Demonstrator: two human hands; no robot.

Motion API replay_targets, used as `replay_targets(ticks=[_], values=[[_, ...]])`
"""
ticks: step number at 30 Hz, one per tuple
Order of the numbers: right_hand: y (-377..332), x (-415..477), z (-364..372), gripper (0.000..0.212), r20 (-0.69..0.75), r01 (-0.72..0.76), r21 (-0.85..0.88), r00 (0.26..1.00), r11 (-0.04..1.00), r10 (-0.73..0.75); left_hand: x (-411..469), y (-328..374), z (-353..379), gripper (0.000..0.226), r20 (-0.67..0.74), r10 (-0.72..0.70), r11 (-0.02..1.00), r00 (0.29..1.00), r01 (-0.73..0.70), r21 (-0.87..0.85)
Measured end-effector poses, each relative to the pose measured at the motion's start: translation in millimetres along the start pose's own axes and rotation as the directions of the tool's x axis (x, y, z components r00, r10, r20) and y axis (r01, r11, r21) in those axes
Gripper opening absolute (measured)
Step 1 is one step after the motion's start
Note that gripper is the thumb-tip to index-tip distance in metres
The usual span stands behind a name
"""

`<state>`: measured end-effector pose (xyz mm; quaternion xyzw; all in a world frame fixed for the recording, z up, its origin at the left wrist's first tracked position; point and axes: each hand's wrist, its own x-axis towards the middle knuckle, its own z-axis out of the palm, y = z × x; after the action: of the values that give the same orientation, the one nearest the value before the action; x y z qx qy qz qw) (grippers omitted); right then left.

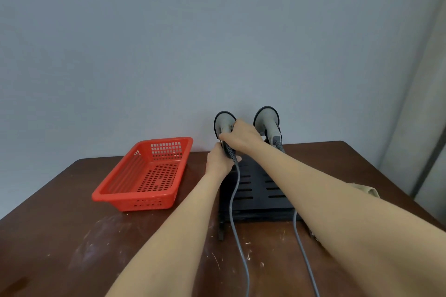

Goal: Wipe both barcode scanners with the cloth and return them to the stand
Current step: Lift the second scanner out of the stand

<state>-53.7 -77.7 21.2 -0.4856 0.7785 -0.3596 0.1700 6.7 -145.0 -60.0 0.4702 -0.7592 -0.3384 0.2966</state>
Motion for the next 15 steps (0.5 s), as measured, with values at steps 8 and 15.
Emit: replay_targets(ticks=[8,15], values=[[3,1,-5,0.048,0.020,-0.077,0.031,0.997,0.997,0.076,3,-5,9,0.035,-0.058,0.046,0.998,0.997,-0.048,-0.046],[4,3,-2,0.048,0.072,-0.101,0.091,0.993,0.991,0.095,5,-5,12,0.025,-0.072,0.075,0.997,0.995,-0.076,-0.019]])
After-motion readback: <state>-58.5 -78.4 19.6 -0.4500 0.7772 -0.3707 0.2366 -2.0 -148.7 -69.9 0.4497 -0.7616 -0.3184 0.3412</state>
